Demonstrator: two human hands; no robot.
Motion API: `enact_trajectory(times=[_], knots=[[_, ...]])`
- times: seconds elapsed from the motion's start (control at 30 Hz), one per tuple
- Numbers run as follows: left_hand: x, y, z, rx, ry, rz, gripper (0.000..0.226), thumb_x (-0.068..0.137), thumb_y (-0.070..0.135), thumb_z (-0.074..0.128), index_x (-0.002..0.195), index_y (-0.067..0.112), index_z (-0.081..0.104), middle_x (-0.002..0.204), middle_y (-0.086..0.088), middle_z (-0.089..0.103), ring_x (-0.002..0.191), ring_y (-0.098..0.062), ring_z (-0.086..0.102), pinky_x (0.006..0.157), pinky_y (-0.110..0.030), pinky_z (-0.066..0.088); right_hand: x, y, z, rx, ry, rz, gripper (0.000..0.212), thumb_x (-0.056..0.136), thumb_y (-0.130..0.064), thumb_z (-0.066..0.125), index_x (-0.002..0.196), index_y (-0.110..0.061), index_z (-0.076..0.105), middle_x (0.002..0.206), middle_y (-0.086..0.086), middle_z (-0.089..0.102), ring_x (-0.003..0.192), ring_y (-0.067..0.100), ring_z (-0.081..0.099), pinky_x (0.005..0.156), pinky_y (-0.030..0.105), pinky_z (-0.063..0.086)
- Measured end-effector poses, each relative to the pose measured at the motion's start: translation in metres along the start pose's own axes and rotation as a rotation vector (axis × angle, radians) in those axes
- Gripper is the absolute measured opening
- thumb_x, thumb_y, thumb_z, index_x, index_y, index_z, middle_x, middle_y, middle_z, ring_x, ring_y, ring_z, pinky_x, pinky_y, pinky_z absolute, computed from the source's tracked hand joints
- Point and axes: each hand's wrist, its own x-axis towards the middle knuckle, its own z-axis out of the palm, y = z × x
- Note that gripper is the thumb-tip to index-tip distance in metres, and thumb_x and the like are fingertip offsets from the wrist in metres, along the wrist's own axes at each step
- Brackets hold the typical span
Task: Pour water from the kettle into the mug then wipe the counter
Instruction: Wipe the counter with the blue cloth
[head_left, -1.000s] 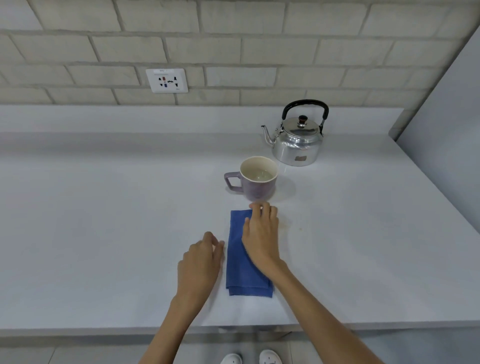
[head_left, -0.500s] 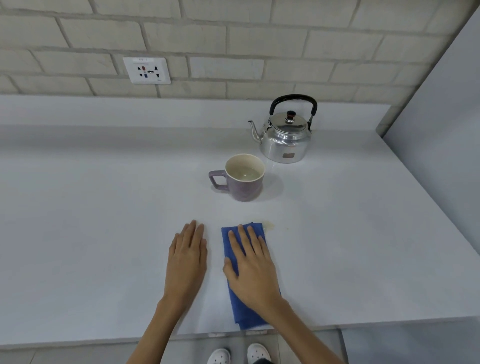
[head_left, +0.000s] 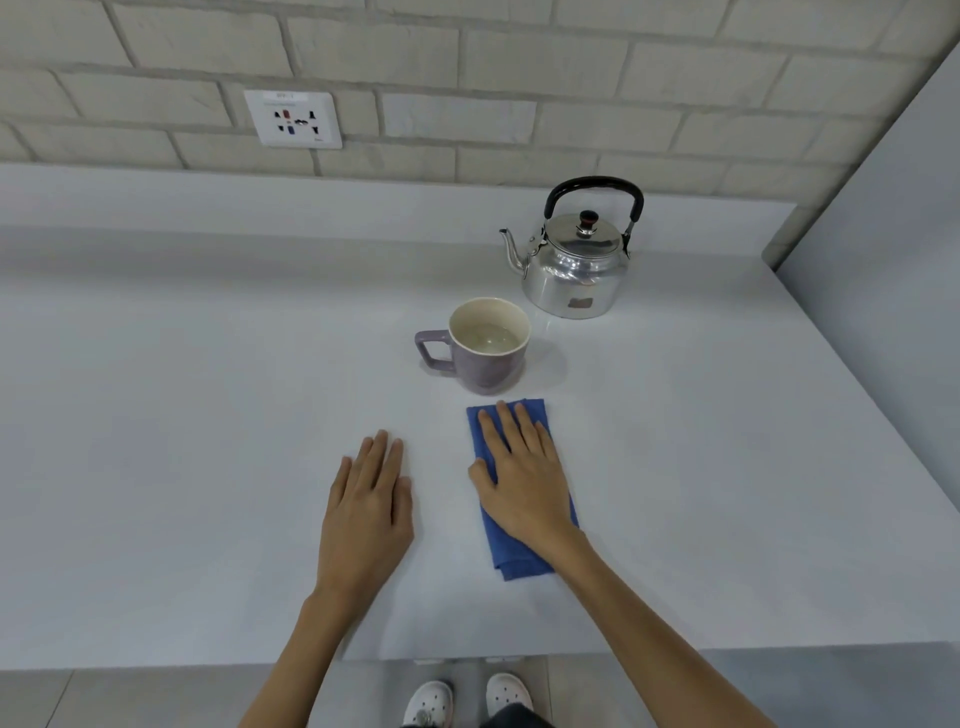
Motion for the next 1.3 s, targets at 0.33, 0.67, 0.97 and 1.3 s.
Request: enact_trajectory(times=[0.33,0.67,0.97,1.3], knots=[[-0.003,-0.001,0.004,0.028,-0.021,0.0,0.059,0.093,0.037,0.02,0.146,0.011,0.026,0.155,-0.004,0.023,0.143,-0.011,0.007,0.119,-0.036,0.004,-0.074,-0.003,-0.008,0.066,-0.014,-0.125,0.057,0.091,-0.036,0.031,0.147,-0.021,0.032,0.156,-0.001,0.026,0.146,0.018,0.014,0.12,0.041,0.006],[-0.004,0.001,0.004,0.048,-0.039,-0.006,0.06,0.093,0.037,0.018,0.147,0.012,0.025,0.156,-0.003,0.021,0.144,-0.011,0.007,0.119,-0.034,0.001,-0.037,0.102,-0.037,-0.02,-0.007,0.078,0.057,0.096,-0.038,0.035,0.15,-0.024,0.019,0.16,-0.002,0.013,0.148,0.015,0.005,0.118,0.031,0.002],[-0.004,0.003,0.002,0.062,-0.036,-0.015,0.06,0.093,0.037,0.017,0.147,0.012,0.027,0.156,-0.005,0.023,0.145,-0.016,0.013,0.119,-0.035,0.004,0.007,0.065,-0.027,-0.023,-0.038,0.035,0.057,0.097,-0.036,0.034,0.15,-0.023,0.018,0.16,0.001,0.014,0.148,0.019,0.005,0.12,0.037,0.004],[-0.005,0.0,0.006,0.075,-0.024,-0.022,0.055,0.095,0.033,0.024,0.146,0.013,0.028,0.156,-0.005,0.025,0.145,-0.017,0.016,0.118,-0.034,0.004,-0.078,0.073,-0.031,-0.007,-0.048,-0.1,0.052,0.1,-0.042,0.031,0.149,-0.026,0.021,0.157,-0.008,0.013,0.147,0.01,0.004,0.12,0.031,0.004]])
